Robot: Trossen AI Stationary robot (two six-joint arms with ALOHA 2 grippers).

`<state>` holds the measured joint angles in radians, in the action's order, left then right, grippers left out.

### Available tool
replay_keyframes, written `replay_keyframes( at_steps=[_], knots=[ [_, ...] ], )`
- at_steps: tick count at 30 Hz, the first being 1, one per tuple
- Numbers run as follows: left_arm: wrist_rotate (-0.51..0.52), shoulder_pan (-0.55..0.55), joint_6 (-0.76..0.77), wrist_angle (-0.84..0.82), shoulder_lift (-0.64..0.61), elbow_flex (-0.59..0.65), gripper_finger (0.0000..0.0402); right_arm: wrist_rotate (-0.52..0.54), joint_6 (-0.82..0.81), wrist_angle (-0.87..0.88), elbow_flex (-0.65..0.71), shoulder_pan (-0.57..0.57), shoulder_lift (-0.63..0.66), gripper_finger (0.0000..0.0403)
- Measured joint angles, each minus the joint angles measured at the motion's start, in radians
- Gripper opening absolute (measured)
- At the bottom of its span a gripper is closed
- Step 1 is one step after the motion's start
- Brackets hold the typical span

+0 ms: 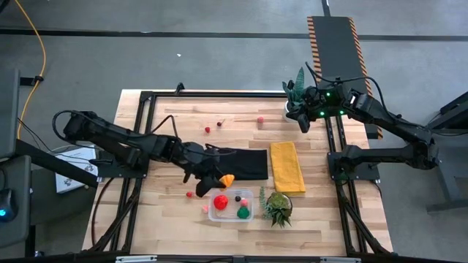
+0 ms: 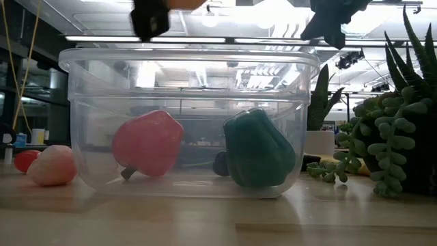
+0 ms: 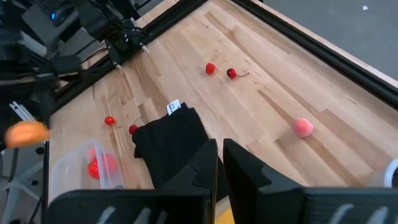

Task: Pick and placing Produce into tupperware
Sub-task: Put the croissant into the transparent bin

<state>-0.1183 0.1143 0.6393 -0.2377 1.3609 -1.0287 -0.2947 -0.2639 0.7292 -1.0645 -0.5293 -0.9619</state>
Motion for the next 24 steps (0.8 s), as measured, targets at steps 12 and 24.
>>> replay_keyframes(
  at_steps=[12, 24],
  knots=[
    [0.007, -0.003, -0.163, -0.427, 0.228, -0.416, 0.0191, -0.007, 0.04, 0.069, 0.0, 0.0, 0.0, 0.0016],
    [-0.063, -0.002, -0.213, -0.572, 0.397, -0.548, 0.0191, -0.009, 0.081, 0.1, 0.0, 0.008, 0.003, 0.0016]
  ],
)
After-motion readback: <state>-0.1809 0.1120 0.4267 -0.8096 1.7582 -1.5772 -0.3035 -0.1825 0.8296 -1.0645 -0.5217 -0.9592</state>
